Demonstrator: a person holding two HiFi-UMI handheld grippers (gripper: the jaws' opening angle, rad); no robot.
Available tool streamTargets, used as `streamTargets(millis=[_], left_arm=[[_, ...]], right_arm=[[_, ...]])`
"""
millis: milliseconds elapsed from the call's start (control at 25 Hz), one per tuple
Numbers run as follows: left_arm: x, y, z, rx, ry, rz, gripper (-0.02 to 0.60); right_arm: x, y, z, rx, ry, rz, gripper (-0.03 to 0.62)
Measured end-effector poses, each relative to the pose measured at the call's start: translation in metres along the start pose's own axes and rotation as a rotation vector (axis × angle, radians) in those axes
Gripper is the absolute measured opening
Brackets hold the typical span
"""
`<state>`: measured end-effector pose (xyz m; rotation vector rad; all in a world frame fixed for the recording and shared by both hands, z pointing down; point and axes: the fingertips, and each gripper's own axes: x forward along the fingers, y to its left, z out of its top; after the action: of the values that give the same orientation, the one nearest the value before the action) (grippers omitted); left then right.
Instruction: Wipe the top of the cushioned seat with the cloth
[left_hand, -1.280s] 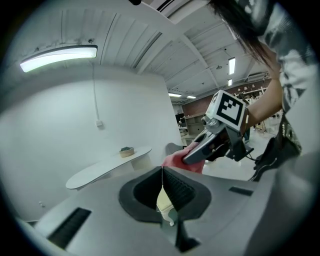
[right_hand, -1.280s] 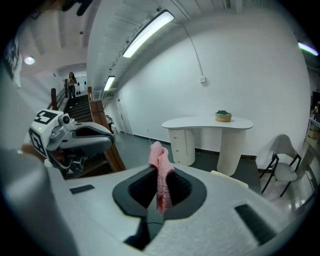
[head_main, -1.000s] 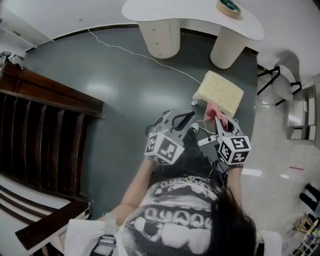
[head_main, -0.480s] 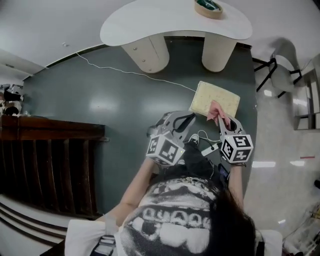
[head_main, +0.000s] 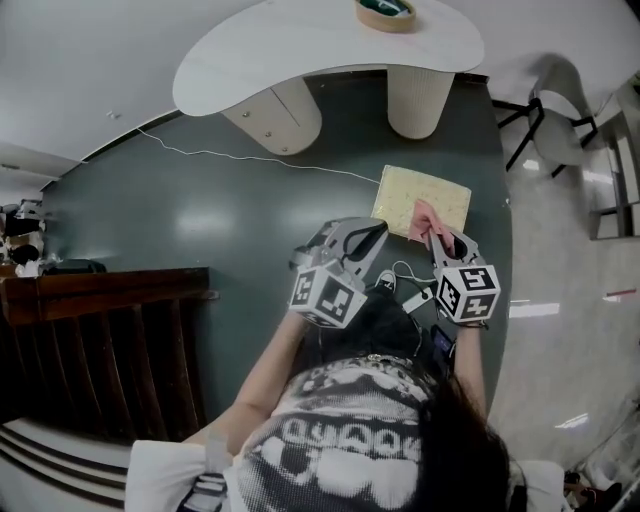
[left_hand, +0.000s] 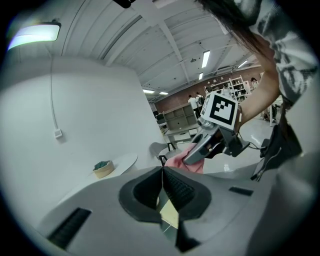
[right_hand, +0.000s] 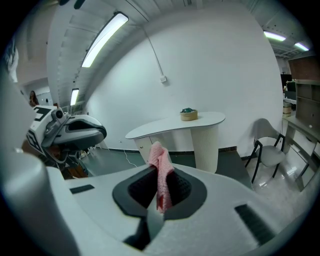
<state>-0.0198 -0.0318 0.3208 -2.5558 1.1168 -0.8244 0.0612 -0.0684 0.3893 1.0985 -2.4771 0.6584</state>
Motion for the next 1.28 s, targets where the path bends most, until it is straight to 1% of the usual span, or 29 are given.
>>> streamTargets(millis=[360,560,680,840,960,1120,1280], left_arm=[[0.016,0.011,-0.009,0.022,0.006,-0.029,0.006],[0.030,0.028,-0.022,0.028,0.004,-0.053,0.007],[0.039,0.042,-0.030,0.031,-0.003,-0.073,0.006],[0.052,0.060,-0.046,0.054,-0.008,-0.106,0.006],[0.067,0.075,-0.060,0.063,-0.014,-0.127,0.006],[0.091,0.092,-0.083,0.072,-0.019,-0.142,0.006],[0.112,0.103,-0.102,0.096,-0.021,-0.165,0.008]], right_arm=[[0.015,-0.014,-0.018,0.014,0.035,-0.019,0.009],[0.036,-0.025,-0.018,0.007,0.059,-0.036,0.009],[0.057,-0.031,-0.016,0.000,0.072,-0.047,0.009],[0.092,-0.038,-0.017,0.000,0.086,-0.057,0.009],[0.122,-0.047,-0.019,0.013,0.095,-0.064,0.009],[0.159,-0.062,-0.030,0.056,0.114,-0.075,0.009],[0.195,-0.082,-0.045,0.070,0.152,-0.092,0.009]])
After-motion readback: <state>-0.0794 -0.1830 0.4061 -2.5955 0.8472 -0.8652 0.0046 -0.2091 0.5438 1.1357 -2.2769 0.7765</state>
